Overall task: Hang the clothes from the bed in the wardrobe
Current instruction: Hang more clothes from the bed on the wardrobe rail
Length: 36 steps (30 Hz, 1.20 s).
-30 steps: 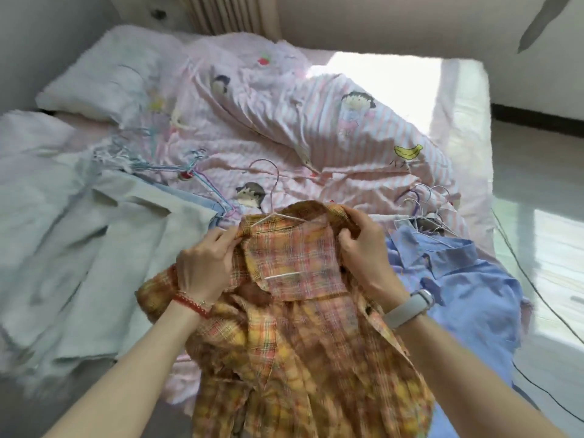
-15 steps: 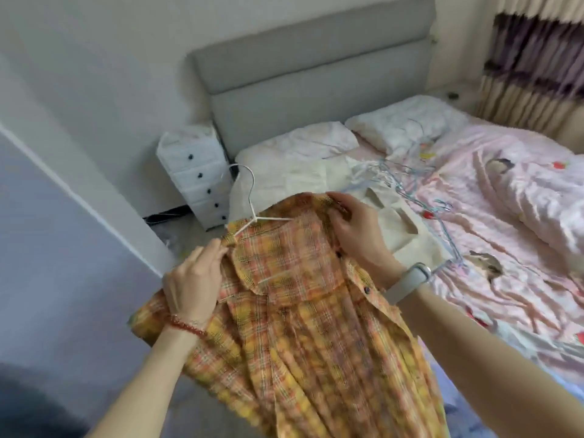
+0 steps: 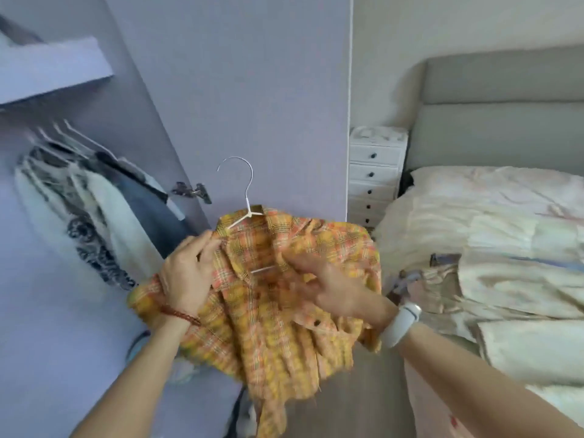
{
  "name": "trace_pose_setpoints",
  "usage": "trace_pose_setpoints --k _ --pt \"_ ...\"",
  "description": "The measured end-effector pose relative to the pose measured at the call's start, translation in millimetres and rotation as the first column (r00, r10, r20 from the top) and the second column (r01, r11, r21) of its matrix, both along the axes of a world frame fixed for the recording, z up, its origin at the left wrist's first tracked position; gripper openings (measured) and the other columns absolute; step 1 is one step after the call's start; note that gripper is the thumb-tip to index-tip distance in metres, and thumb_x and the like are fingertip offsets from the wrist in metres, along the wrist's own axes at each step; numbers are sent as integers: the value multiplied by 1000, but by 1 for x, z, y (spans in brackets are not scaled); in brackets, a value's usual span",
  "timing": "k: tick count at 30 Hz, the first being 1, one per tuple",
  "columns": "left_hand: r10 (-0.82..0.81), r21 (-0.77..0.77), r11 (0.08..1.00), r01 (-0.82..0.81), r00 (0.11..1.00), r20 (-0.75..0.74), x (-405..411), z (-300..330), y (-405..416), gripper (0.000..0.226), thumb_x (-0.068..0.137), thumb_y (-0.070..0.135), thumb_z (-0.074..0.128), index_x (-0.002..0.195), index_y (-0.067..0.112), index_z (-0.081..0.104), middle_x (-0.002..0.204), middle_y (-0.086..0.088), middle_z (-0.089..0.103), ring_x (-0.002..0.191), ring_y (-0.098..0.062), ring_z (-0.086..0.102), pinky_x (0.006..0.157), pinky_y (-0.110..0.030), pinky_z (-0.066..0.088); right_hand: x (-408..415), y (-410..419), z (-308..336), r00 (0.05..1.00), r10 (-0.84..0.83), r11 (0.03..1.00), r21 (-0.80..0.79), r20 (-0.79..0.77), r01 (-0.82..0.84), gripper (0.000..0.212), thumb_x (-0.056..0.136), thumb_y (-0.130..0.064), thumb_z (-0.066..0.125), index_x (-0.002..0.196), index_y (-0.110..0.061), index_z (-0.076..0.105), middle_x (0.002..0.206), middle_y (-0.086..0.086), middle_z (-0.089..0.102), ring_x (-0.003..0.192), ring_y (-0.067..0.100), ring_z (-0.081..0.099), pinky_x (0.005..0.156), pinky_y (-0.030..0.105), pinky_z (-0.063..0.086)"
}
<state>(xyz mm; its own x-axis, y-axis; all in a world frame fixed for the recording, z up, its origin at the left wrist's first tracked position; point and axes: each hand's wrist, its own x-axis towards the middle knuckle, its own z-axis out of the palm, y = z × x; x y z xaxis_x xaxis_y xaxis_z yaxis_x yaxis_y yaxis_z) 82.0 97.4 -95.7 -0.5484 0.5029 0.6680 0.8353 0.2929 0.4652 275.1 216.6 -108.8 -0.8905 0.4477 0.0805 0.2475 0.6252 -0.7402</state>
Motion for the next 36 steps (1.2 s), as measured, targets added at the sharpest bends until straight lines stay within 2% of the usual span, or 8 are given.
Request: trace_pose_setpoints --k 3,8,12,15,19,23,31,36 --pt "100 46 994 -103 993 54 -27 10 -26 23 85 13 63 102 -2 68 97 -18 68 87 -33 64 76 -30 45 -29 8 9 982 184 976 113 50 -188 30 92 -18 49 120 -21 60 117 -6 61 87 3 56 79 14 44" --pt "195 170 959 -226 964 180 -52 28 -69 25 83 10 65 105 -2 66 97 -1 61 88 -15 56 80 -1 35 -65 43 35 865 -38 860 424 -501 284 23 86 -16 52 104 -8 64 101 9 63 94 29 57 81 38 46" --pt "286 196 924 -329 933 218 -64 44 -93 23 84 15 64 103 2 69 96 -2 65 89 -13 58 83 -16 41 -116 67 53 962 99 848 527 -253 51 40 92 -25 50 129 -11 46 123 9 54 114 29 49 95 39 32" --pt "374 238 878 -415 906 198 -68 55 -107 22 85 18 64 102 5 69 94 3 62 88 -13 57 81 -21 41 -140 68 57 956 215 872 480 -202 -94 35 96 -28 39 125 -11 47 116 10 59 104 30 57 89 37 42" --pt "470 208 833 -512 854 222 -75 59 -126 26 87 20 61 106 3 66 96 -2 59 86 -15 54 81 -23 39 -153 50 61 888 401 731 663 -225 -162 51 96 -43 22 109 -9 57 83 11 67 74 33 64 64 42 51" --pt "528 168 796 -582 803 276 -83 58 -143 25 88 18 60 108 4 65 101 -8 62 99 -30 55 97 -41 39 -172 24 56 825 501 736 630 -261 -247 28 97 -25 37 101 -8 59 86 7 65 71 29 63 62 37 50" --pt "800 1 589 -808 584 139 -106 62 -160 40 89 36 48 127 24 53 134 -3 45 130 -22 30 111 -44 7 -230 -27 41 842 406 844 500 -355 -196 21 96 -16 42 101 -6 59 62 8 62 56 31 59 52 32 40" --pt "776 139 582 -802 496 -390 -123 98 -155 40 80 18 55 118 10 59 129 -17 51 124 -37 42 102 -51 23 -287 -52 48 883 194 956 285 -428 -72 22 95 -19 43 98 -7 61 71 10 65 66 30 61 56 33 41"
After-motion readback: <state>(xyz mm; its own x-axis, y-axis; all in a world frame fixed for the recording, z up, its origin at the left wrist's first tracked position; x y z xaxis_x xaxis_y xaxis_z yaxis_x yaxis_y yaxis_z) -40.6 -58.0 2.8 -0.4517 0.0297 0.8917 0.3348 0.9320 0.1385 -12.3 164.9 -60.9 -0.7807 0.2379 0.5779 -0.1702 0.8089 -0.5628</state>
